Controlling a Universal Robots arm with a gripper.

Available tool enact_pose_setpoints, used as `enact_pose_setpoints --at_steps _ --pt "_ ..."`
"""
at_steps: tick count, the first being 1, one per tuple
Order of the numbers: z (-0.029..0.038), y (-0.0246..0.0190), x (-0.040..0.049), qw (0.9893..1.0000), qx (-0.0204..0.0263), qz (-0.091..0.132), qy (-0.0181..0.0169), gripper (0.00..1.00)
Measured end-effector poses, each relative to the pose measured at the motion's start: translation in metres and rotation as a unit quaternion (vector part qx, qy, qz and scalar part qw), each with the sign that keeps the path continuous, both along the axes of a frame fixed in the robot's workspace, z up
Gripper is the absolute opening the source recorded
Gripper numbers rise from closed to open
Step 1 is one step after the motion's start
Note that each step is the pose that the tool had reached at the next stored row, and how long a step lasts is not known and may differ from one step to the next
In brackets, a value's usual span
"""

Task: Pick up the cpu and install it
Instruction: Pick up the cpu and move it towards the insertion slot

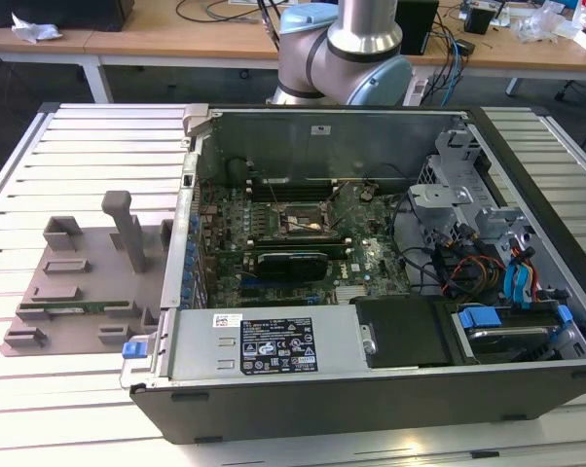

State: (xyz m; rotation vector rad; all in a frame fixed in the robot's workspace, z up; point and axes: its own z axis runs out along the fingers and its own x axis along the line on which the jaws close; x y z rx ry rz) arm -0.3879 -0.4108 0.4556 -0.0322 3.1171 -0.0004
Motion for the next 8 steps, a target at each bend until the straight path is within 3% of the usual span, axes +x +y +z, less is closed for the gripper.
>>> enact_pose_setpoints --at_steps 8 --pt "0.0009 0.0001 0.003 1.0 0.0002 0.0 0.0001 0.55"
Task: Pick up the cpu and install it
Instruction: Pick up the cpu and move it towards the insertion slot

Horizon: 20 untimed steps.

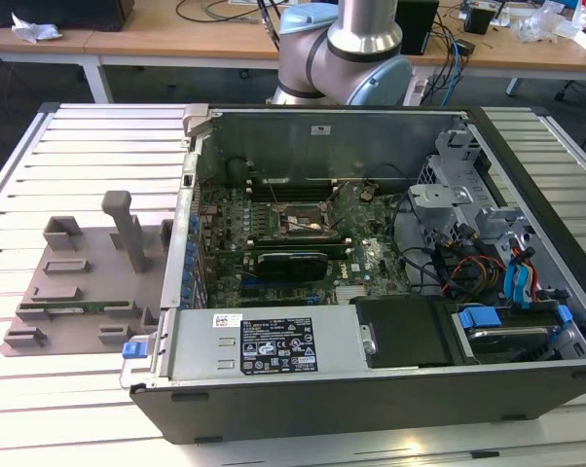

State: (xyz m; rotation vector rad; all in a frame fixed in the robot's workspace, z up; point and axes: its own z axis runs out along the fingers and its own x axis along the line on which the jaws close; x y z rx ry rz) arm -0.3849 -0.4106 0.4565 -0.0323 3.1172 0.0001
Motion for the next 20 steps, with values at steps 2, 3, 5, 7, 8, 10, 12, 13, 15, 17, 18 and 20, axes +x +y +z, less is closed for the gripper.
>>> enact_pose_setpoints --at_steps 2,3,5,7,8,10,12,13,15,17,18,20 --pt "-0.0002 0.0003 0.0079 1.0 -0.001 0.0 0.0 0.55" --pt "-0.0006 0.0005 0.0114 1.0 -0.0018 0.0 0.0 0.55" --pt "-0.0035 0.0015 0.019 1.0 -0.0034 0.0 0.0 0.55" --pt "-0.0088 0.0019 0.0231 1.0 -0.0034 0.0 0.0 0.55" --pt "-0.0153 0.0019 0.0264 1.0 -0.0034 0.0 -0.0001 0.55" --pt "-0.0231 0.0019 0.0288 1.0 -0.0035 0.0 0.0 0.55" --pt "-0.0283 0.0019 0.0305 1.0 -0.0034 0.0 0.0 0.55" --pt "-0.0299 0.0018 0.031 1.0 -0.0034 0.0 -0.0001 0.55" --pt "-0.0399 0.0019 0.0338 1.0 -0.0034 0.0 0.0 0.55" --pt "-0.0467 0.0018 0.0357 1.0 -0.0035 0.0 0.0 0.55" --pt "-0.0505 0.0018 0.0371 1.0 -0.0034 0.0 0.0 0.55" --pt "-0.0531 0.0019 0.0386 1.0 -0.0035 0.0 0.0 0.55"
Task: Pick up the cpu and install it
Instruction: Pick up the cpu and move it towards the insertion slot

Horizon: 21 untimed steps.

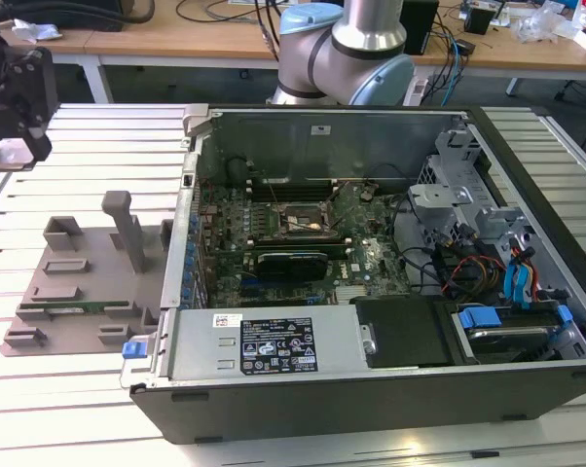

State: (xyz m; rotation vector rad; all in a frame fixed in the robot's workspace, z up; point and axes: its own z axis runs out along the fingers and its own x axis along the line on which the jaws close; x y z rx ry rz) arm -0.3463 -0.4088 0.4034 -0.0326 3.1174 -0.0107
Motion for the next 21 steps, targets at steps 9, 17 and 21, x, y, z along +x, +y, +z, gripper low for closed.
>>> enact_pose_setpoints --at_steps 9,17,21 --pt "-0.0097 0.0001 0.024 1.0 -0.0005 0.0 -0.0001 0.55" --pt "-0.0098 0.0002 0.0487 1.0 -0.0007 0.0 0.0 0.55" --pt "-0.0099 0.0002 0.0583 1.0 -0.0006 0.0 -0.0001 0.55"
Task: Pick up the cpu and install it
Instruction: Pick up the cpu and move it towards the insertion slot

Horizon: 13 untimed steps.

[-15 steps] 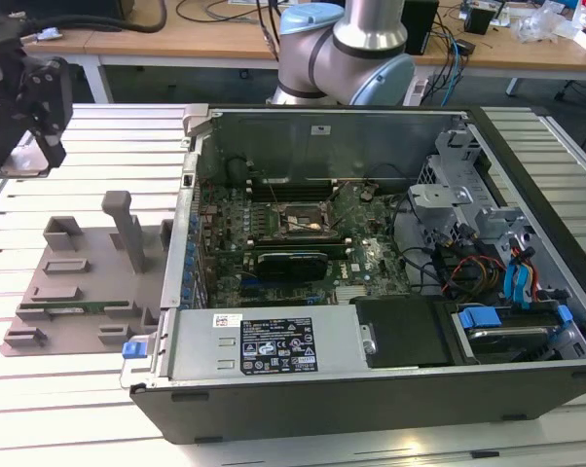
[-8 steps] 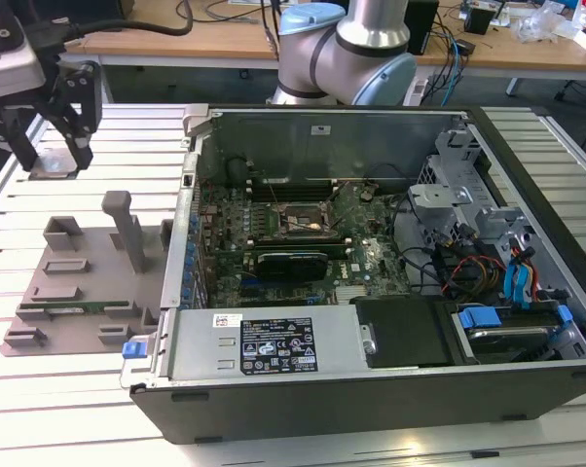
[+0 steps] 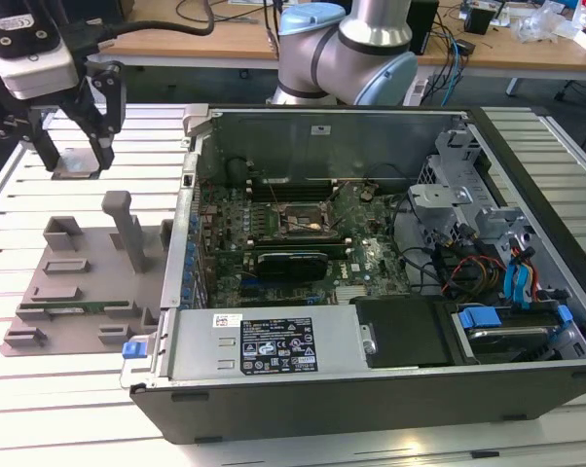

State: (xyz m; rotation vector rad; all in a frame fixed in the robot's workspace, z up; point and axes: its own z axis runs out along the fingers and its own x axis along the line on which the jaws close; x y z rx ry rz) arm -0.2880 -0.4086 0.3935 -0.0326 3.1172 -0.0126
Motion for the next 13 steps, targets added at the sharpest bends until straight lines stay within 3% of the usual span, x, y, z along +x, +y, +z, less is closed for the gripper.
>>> enact_pose_setpoints --at_steps 13 --pt "-0.0001 0.0 0.0234 1.0 0.0 0.0 0.0 0.55"
